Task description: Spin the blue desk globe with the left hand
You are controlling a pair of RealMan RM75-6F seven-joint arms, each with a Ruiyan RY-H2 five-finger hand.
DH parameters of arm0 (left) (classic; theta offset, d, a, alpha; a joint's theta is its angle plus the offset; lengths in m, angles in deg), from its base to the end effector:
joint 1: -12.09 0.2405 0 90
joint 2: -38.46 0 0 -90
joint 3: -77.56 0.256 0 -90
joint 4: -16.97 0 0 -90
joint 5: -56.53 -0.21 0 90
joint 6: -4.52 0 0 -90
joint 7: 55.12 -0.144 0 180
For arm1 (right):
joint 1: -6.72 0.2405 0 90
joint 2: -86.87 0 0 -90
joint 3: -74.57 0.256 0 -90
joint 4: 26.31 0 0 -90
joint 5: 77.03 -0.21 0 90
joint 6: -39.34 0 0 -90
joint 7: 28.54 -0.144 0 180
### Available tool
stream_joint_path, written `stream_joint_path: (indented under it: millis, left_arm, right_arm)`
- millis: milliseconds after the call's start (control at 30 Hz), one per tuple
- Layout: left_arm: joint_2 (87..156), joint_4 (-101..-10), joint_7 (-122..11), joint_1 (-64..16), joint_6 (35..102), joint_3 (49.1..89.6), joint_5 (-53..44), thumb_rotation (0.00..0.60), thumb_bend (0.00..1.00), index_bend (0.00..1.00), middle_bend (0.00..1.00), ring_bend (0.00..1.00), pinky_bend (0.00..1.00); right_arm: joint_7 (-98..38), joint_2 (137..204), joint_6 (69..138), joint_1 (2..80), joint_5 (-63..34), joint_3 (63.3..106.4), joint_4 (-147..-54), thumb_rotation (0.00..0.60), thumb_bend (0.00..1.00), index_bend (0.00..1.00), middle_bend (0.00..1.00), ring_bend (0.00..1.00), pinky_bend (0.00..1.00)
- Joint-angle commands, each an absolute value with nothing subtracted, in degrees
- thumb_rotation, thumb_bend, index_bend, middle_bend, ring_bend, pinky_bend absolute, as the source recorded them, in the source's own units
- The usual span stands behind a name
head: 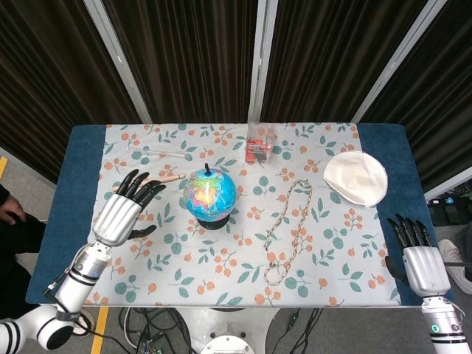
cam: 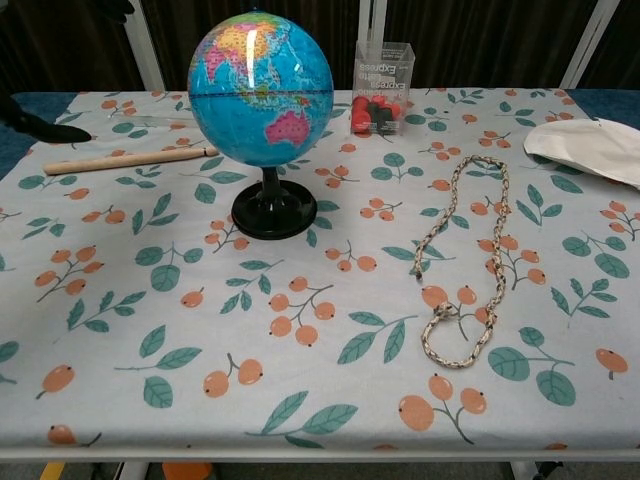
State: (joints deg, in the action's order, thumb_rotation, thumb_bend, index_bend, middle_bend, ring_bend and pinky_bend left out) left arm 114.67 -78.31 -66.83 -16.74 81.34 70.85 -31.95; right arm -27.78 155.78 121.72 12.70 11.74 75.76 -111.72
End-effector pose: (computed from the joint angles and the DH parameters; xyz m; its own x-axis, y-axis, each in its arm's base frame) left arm -0.1680 0.2836 0.0794 0.3534 -0.0644 0.9333 0.8195 -0.4598 -0.3421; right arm -0.3226 -0.1820 0.1303 0.4491 -0.0659 0.8911 -0.8928 -0.0718 0.4447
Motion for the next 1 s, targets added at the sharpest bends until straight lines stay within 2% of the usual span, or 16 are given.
stream_joint_path:
  millis: [33,233,433,733,1000]
  left_arm:
    - [114.4,-78.5,-66.3,-16.6,81.9,70.8,-32.8,0.6,0.12,0.18,0.18,0.05,0.04]
    - [115.4,-79.3,-65.5,-17.9,82.7,70.6,-36.8,0.6,0.12,0.18,0.17,0.05,0.04]
    - [117.5,-79.9,-66.6,-21.0,79.8,69.7,-38.8,0.6,0.12,0.18,0.17,0.05,0.04]
    - [121.6,-79.0,-69.5,-24.6,74.9,69.1,-37.6,0.6,0.12,0.18,0.17,0.05,0.04]
    - [122.5,-78.0,-69.6,-25.0,74.5,69.5,-37.2,0.6,0.12,0.18,0.17,0.04,0.04]
  right_arm:
    - [-27.6,155.7,121.8,12.7,11.8,75.7,-111.9,0.6,0.33,0.0,0.0,0.0,0.0]
    - [-27.7,155.6,121.8,12.6,11.7,75.7,-112.0,0.6,0.33,0.0,0.0,0.0,0.0]
    - [-28.1,155.8,121.6,12.7,11.5,75.7,-111.6,0.6,0.33,0.0,0.0,0.0,0.0]
    - [-29.3,155.8,121.5,12.5,11.2,75.7,-110.7,0.6,0.33,0.0,0.0,0.0,0.0]
    - [-29.6,155.9,121.5,12.5,11.1,75.7,-110.3,0.6,0.33,0.0,0.0,0.0,0.0]
